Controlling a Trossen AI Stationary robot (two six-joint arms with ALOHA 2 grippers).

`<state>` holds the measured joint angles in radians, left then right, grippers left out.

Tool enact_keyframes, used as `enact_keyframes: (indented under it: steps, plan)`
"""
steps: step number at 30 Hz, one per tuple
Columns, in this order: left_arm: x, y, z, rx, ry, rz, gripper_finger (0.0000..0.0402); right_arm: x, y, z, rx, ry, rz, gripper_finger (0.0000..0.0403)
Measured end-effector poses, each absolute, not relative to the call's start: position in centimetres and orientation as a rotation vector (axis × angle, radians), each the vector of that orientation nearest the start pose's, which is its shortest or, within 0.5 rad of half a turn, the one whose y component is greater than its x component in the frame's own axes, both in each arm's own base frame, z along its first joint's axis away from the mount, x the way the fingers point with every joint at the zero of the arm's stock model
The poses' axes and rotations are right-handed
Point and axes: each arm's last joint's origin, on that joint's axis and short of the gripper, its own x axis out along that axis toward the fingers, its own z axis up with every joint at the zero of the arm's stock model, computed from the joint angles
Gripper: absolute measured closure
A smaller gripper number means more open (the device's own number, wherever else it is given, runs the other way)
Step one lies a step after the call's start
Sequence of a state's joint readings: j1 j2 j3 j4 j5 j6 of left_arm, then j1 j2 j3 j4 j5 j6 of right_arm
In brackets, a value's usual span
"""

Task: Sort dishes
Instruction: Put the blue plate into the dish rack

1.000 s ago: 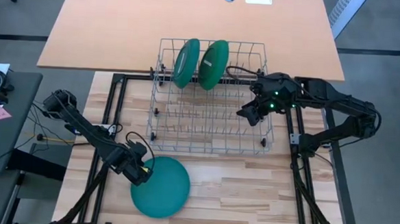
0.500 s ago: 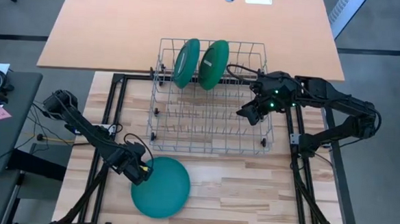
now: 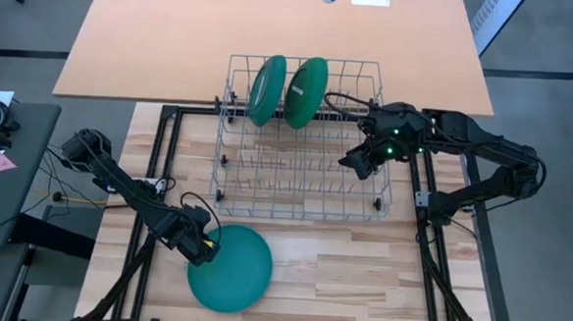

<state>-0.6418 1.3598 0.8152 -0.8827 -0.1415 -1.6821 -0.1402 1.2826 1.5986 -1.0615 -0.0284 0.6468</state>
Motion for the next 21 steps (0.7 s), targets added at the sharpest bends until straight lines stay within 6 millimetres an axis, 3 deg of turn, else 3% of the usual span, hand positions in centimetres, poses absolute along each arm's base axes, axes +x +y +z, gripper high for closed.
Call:
enact_keyframes:
  steps: [7, 13, 16, 18, 21]
  plan:
    - [17.9, -12.9, 19.1, -0.831, 1.218, 0.694, 0.0396, 22.8, -3.1, 42.4, 0.677, 0.685, -0.344, 0.0201]
    - [17.9, -12.9, 19.1, -0.864, 1.213, 0.716, 0.0378, 22.8, -3.1, 42.4, 0.696, 0.682, -0.350, 0.0201]
    - [17.9, -12.9, 19.1, -0.875, 1.217, 0.722, 0.0361, 22.9, -2.9, 42.4, 0.831, 0.666, -0.392, 0.0201]
    - [17.9, -12.9, 19.1, -0.872, 1.218, 0.720, 0.0355, 23.5, -1.8, 42.1, 0.923, 0.680, -0.397, 0.0201]
    - [17.9, -12.9, 19.1, -0.871, 1.218, 0.721, 0.0354, 24.7, 1.6, 41.3, 0.961, 0.760, -0.330, 0.0201]
